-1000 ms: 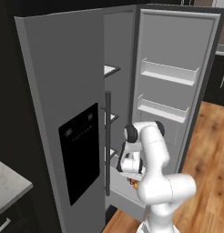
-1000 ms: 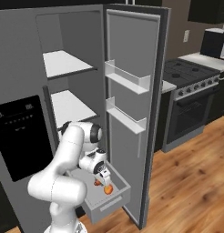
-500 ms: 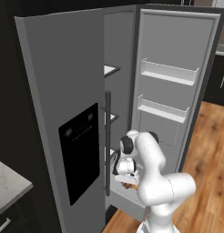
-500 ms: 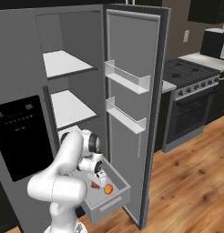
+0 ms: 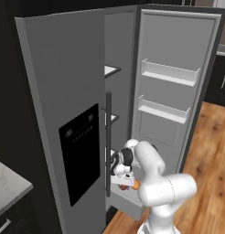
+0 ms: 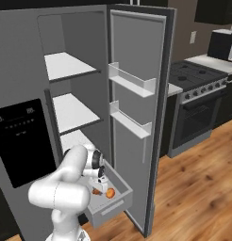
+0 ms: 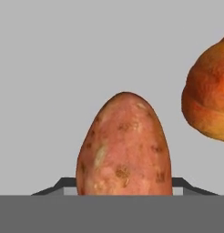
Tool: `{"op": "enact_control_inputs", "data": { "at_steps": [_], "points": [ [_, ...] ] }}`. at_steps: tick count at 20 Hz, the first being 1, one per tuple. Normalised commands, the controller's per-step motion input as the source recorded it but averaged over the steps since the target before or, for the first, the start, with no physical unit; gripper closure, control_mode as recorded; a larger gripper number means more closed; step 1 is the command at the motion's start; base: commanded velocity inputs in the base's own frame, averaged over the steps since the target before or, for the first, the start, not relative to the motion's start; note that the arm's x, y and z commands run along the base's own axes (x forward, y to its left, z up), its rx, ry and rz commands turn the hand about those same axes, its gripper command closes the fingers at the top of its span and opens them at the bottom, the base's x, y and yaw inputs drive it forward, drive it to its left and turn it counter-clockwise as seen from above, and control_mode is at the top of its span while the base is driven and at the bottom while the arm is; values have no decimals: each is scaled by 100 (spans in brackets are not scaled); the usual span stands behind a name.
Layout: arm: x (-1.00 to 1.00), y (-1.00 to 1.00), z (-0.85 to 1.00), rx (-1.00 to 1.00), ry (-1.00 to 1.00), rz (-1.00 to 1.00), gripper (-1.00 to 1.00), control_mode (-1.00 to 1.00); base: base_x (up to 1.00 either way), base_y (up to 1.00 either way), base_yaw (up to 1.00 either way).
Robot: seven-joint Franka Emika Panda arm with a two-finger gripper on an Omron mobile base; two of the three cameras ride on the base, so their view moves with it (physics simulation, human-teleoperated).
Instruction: Place the sweet potato and squash inside the fridge drawer. Close the drawer after placing the vegetables.
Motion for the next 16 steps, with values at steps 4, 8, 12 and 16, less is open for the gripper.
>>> {"op": "enact_control_inputs", "data": {
  "at_steps": [4,8,12,16],
  "points": [
    [4,-4,-49,0,9,0,-100,-100,0,0,0],
    [-9,-18,-18,2,0,0,-100,-100,0,0,0],
    [-26,-58,-40,8,0,0,-100,-100,0,0,0],
    [-33,-69,-45,10,0,0,-100,-100,0,0,0]
  ]
}}
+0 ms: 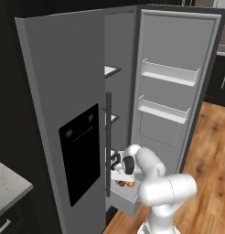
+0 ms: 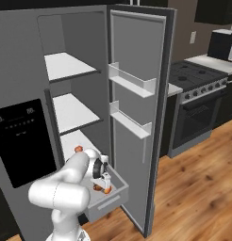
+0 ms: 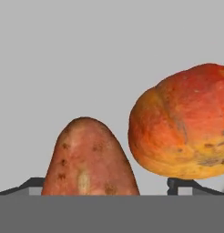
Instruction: Place the sweet potato and squash inside the fridge drawer. Close the drawer after placing the vegetables.
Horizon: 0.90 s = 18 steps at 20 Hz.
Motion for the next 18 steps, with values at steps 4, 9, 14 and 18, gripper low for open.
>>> {"op": "enact_control_inputs", "data": {
  "at_steps": [4,9,14,18],
  "points": [
    [-36,-58,-30,11,0,0,-100,-100,0,0,0],
    [-27,-26,-6,8,0,0,-100,-100,0,0,0],
    [-47,1,0,7,-2,0,-100,-100,0,0,0],
    [-53,5,1,4,-11,-1,-100,-100,0,0,0]
  ]
}}
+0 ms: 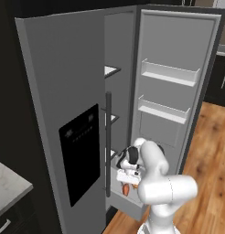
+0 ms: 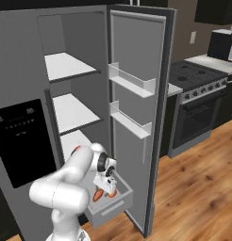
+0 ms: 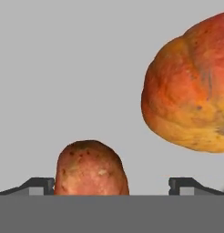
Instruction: Place the sweet potato and squash inside the fridge drawer. Close the drawer after placing the vegetables.
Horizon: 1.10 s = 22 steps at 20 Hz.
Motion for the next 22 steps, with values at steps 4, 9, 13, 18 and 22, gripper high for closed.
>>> {"op": "enact_control_inputs", "data": {
  "at_steps": [4,9,13,18,22],
  "points": [
    [-46,4,14,0,-13,-3,-100,-100,0,0,0],
    [-19,18,40,0,-13,-8,-100,-100,0,0,0],
    [-25,30,16,0,-13,-8,-100,-100,0,0,0],
    [-41,0,49,0,-11,-9,-100,-100,0,0,0],
    [-71,-9,60,0,-9,-10,-100,-100,0,0,0]
  ]
}}
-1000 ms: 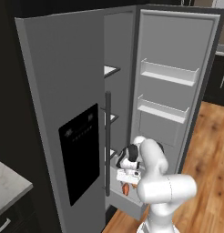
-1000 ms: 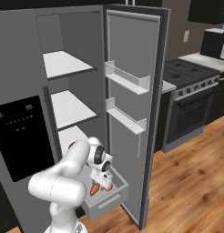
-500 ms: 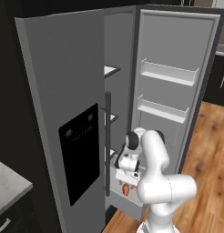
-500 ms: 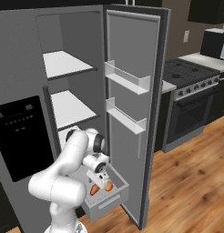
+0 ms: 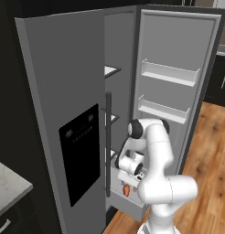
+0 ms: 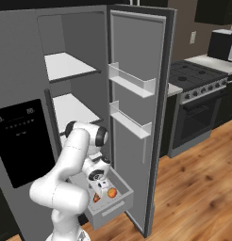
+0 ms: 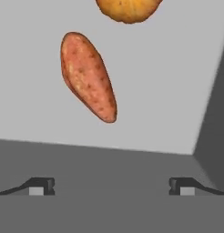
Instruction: Place the sweet potato and squash inside the fridge drawer. Close the drawer after placing the vegetables.
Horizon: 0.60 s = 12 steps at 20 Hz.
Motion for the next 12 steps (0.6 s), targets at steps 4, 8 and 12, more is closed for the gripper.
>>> {"op": "enact_control_inputs", "data": {
  "at_steps": [4,8,12],
  "points": [
    [-81,-26,58,0,-7,-10,-100,-100,0,0,0],
    [-73,-33,64,0,-9,-9,-100,-100,0,0,0],
    [-40,-36,79,0,-9,-11,-100,-100,0,0,0]
  ]
}}
